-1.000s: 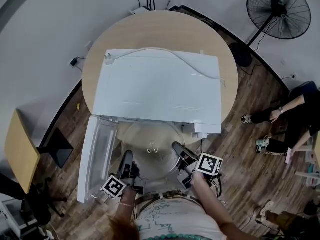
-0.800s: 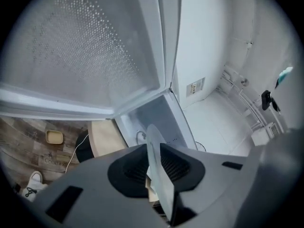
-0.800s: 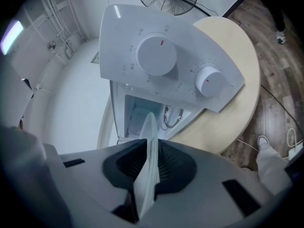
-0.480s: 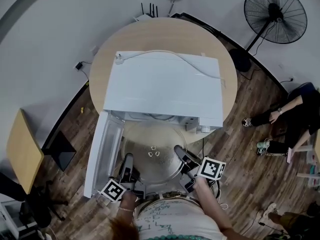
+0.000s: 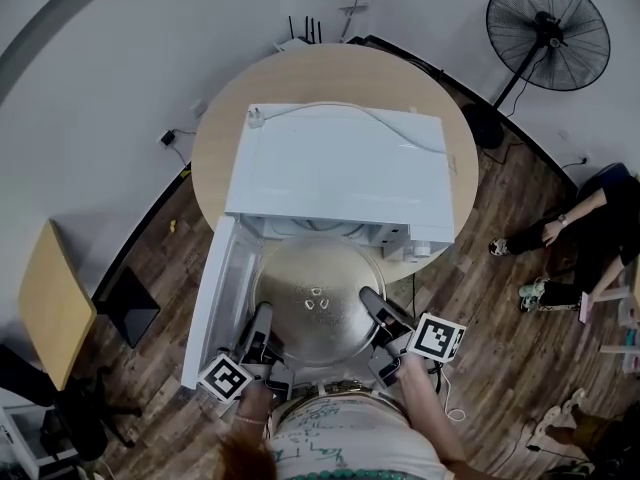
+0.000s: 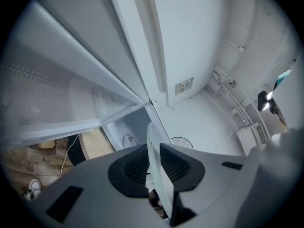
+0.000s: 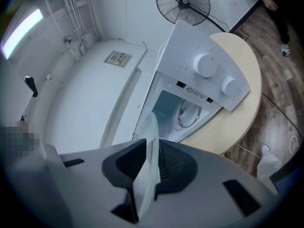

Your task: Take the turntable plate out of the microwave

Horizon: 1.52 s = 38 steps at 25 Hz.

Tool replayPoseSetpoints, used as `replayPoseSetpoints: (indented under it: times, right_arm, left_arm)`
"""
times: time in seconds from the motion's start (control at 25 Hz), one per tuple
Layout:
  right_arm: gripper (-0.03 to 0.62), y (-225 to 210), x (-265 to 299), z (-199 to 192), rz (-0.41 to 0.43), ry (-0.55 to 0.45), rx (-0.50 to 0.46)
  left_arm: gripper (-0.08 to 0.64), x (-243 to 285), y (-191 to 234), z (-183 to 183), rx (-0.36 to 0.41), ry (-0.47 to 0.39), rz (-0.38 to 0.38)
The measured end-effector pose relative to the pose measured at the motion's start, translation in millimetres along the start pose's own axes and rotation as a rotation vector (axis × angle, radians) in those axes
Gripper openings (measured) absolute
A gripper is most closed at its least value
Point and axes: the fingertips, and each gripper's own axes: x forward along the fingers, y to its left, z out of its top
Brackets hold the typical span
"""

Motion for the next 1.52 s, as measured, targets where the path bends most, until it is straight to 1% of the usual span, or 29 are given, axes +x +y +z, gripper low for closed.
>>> replayPoseSetpoints:
  times: [0.12,0.24,0.48,0.6,0.76,1.04,1.16,1.36,1.44,1.52]
  right_arm:
    - [0.052,11,2,1,0.011,-0.006,-0.019]
    - [0.052,18,1,0,0.003,-0.017,-0.011]
    - [0.051,35,-1,8,0.009,-0.044,-0.025]
    - [0.052,43,-1,17,0.020,-0.057,-0.039]
    - [0.055,51,6,36,0.038,-0.074,-0.064]
    - [0.061,54,24,70,0.032,-0.072,-0.093]
    - [0.064,48,30,83,-0.003,-0.084,-0.099]
    - [0.069,38,37,105,-0.090,-0.105,-0.119]
    - [0.069,36,41,112,-0.105,-0.113,-0.115]
    - [0.069,36,46,117,-0.111,-0.118,-0.110]
  left_arm:
    - [0.072,-2,-6,6,-0.008,0.008,-0.005]
    - [0.072,-4,-14,14,0.009,0.013,-0.023]
    - [0.067,3,-38,26,0.007,0.012,-0.095]
    - [0.067,9,-44,30,0.041,0.030,-0.094]
    - [0.067,24,-56,38,0.073,0.028,-0.101]
    - [0.067,60,-64,44,0.073,0.025,-0.094]
    - [0.067,78,-64,45,0.059,0.030,-0.088]
    - [0.067,106,-67,52,0.092,0.051,-0.084]
    - [0.067,117,-68,56,0.095,0.058,-0.080]
    - [0.069,125,-68,58,0.078,0.062,-0.069]
